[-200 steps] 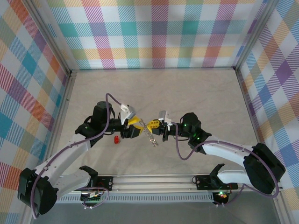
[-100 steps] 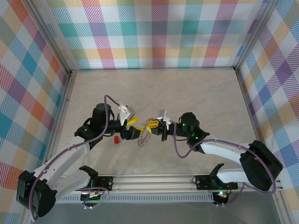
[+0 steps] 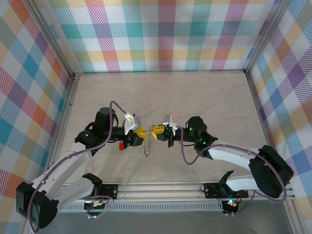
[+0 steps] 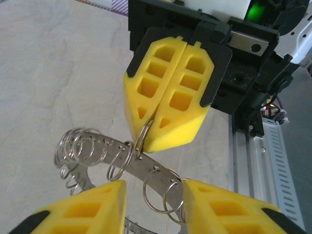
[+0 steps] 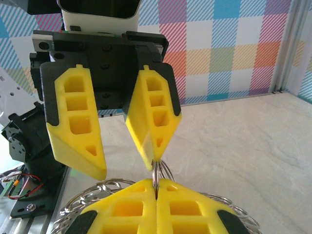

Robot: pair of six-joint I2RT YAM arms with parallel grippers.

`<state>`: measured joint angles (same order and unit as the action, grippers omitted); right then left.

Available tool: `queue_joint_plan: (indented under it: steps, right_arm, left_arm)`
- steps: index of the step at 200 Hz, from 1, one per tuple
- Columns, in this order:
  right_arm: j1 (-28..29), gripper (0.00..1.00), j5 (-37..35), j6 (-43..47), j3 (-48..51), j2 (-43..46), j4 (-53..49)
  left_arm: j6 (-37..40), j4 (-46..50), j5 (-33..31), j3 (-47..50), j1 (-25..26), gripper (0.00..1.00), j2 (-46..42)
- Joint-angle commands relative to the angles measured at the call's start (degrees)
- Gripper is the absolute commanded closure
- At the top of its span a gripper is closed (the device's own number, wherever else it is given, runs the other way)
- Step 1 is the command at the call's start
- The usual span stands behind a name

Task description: Put the keys on the keyring

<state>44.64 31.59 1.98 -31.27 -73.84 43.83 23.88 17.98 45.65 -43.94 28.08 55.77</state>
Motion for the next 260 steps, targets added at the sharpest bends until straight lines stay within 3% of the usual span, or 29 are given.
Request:
queue_joint_plan:
  steps: [1, 21, 87, 128, 185, 260]
  right_arm:
    - [-0.08, 1.00, 3.36, 0.62, -1.88, -0.42, 4.19]
    - [-0.08, 1.00, 4.62, 0.74, -1.98, -0.51, 4.33]
    - [-0.07, 1.00, 10.27, 2.98, -3.18, -0.01, 0.45]
    - [-0.06, 1.00, 9.81, 2.68, -2.97, 0.13, 0.55]
    - [-0.05, 1.00, 8.74, 2.01, -2.40, 0.81, 0.59]
    - [0.25, 1.00, 8.65, 1.80, -3.11, 0.28, 1.07]
  left_arm:
    - [3.92, 2.50, 2.08, -2.10, 0.56, 0.68, 0.23]
    - [4.94, 2.85, 1.57, -2.59, 0.58, 0.66, 0.36]
    - [1.38, -0.13, -8.46, -2.96, 0.57, 0.59, -0.01]
    - [1.45, -0.34, -4.18, -2.92, 0.58, 0.57, 0.94]
    - [4.93, -0.14, 0.38, 0.53, 0.52, 0.50, -6.00]
    - [3.71, -1.59, 2.66, -0.71, 1.00, 0.51, -1.91]
